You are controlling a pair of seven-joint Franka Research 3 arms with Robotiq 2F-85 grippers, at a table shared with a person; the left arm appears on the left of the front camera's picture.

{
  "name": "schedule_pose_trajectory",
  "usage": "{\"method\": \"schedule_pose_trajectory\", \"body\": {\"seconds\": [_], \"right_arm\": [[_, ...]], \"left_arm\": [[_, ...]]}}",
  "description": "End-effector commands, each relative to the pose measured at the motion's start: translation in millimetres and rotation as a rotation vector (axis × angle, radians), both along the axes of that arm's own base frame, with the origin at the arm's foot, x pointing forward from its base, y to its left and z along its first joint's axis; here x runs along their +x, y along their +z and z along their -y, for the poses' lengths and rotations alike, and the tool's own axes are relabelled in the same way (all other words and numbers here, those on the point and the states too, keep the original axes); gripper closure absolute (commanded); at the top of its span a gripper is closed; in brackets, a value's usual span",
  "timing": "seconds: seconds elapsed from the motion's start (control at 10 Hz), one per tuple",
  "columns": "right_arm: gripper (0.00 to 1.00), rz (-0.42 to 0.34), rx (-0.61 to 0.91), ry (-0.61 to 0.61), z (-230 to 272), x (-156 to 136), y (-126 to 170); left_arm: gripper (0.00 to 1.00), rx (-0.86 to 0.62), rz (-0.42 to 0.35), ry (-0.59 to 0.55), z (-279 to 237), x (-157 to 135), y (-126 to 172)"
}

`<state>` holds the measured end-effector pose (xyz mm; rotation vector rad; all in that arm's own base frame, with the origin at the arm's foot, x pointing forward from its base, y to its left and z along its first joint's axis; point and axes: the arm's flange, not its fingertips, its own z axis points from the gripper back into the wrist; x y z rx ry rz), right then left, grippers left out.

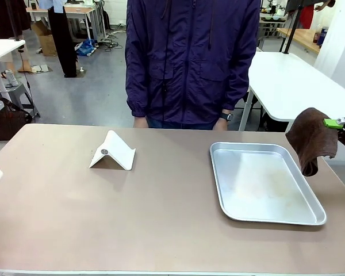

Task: Clean the surface of the table.
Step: Clean the area not pointed to by the person, then return the Lint Roller and towel to their original positions.

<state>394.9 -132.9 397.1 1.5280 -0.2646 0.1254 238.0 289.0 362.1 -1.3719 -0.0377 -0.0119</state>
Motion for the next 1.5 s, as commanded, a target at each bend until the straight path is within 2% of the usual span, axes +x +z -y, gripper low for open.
{"method": "schedule_pose_trajectory", "body": {"seconds": [0.0, 1.4], "right_arm": [[0.93, 0.026, 0.014, 0.005, -0.4, -0.4, 2.9], [0.93, 0.026, 0.014, 0.005, -0.4, -0.4, 2.9]], "left_arm": [[0.78, 0.0, -0.012, -0.008, 8.0, 9.7, 11.9], [0.78, 0.0, -0.012, -0.008, 8.0, 9.7, 11.9]]}}
